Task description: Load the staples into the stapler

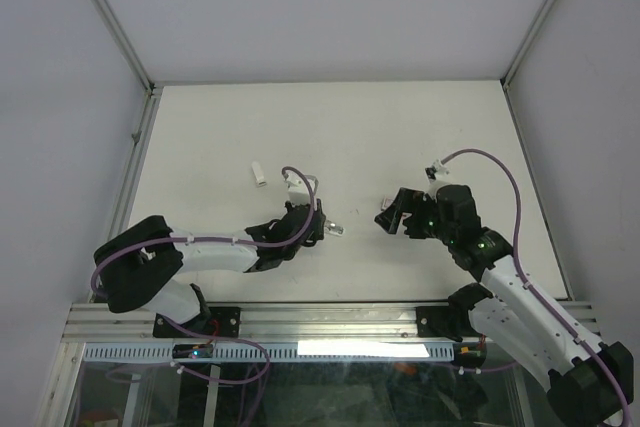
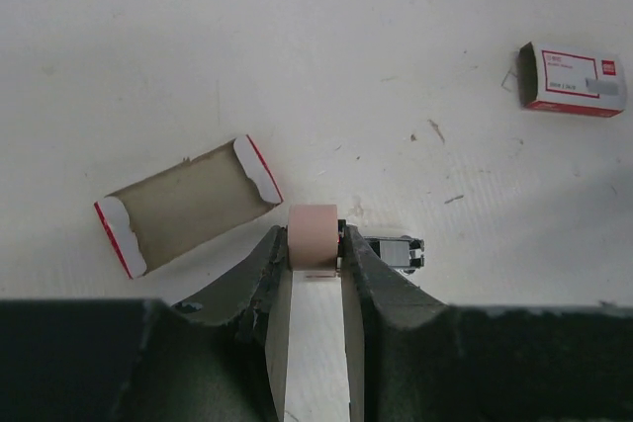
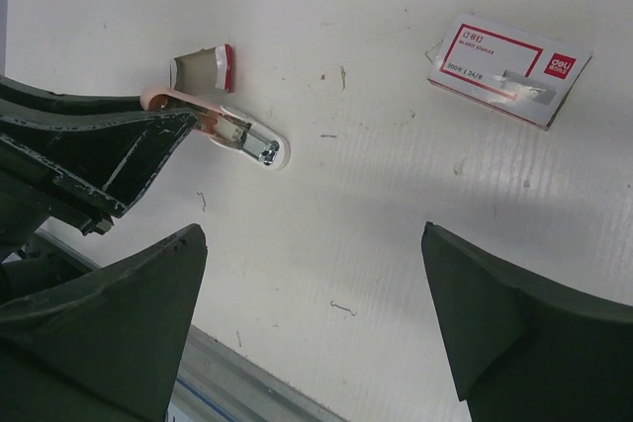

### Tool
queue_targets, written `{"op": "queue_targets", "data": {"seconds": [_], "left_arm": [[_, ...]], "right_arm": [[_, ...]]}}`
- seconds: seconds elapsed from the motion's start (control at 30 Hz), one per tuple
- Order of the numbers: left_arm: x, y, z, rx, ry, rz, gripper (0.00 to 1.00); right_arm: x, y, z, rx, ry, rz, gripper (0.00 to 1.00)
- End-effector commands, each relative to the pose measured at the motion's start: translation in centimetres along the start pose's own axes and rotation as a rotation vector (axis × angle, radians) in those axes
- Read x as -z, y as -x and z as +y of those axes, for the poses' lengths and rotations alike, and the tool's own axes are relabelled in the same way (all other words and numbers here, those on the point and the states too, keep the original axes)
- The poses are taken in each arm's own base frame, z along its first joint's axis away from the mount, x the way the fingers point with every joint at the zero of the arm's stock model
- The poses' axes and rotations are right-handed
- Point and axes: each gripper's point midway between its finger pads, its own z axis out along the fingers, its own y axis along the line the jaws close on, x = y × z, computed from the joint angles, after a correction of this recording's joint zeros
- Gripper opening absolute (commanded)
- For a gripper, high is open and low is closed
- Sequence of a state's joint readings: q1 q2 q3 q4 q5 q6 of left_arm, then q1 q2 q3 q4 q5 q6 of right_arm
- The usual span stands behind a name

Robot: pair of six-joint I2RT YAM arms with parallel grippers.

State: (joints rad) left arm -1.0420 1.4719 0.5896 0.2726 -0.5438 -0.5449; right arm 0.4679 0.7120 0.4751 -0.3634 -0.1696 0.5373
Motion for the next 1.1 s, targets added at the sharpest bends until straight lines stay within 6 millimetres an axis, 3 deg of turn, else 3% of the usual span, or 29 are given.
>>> {"op": "queue_targets", "data": {"seconds": [0.0, 0.07, 0.2, 0.33, 0.43, 0.73, 0.83, 1.07], "left_arm": [[0.9, 0.9, -0.3, 0.116, 0.042, -0.065, 0.11], [1.2, 0.0, -1.0, 0.104, 0.014, -0.028, 0.18], [2.6, 0.4, -2.2, 0.122, -0.059, -0.006, 0.38], [3.7, 0.9, -2.9, 0.082, -0.124, 0.003, 0.70], [3.8, 1.2, -2.7, -0.008, -0.143, 0.013, 0.84], [1.6, 4.4, -1.0, -0.093, -0.233, -0.027, 0.91], [1.8, 5.1, -2.4, -0.125, -0.375, -0.056, 0.93], [1.5, 4.0, -4.8, -0.217, -0.575, -0.029, 0.94]], "right_arm": [[-0.2, 1.1, 0.5, 0.003, 0.021, -0.049, 0.93], [-0.3, 0.9, 0.3, -0.001, 0.018, -0.046, 0.93], [-0.3, 0.7, 0.2, -0.004, 0.018, -0.045, 0.93], [-0.3, 0.9, 0.3, -0.001, 0.016, -0.051, 0.93], [-0.2, 1.1, 0.5, 0.000, 0.024, -0.052, 0.93], [-0.1, 1.2, 1.0, -0.001, 0.047, -0.051, 0.93], [0.1, 1.2, 1.1, 0.000, 0.054, -0.053, 0.93], [0.2, 1.2, 1.3, -0.002, 0.059, -0.049, 0.93]]}}
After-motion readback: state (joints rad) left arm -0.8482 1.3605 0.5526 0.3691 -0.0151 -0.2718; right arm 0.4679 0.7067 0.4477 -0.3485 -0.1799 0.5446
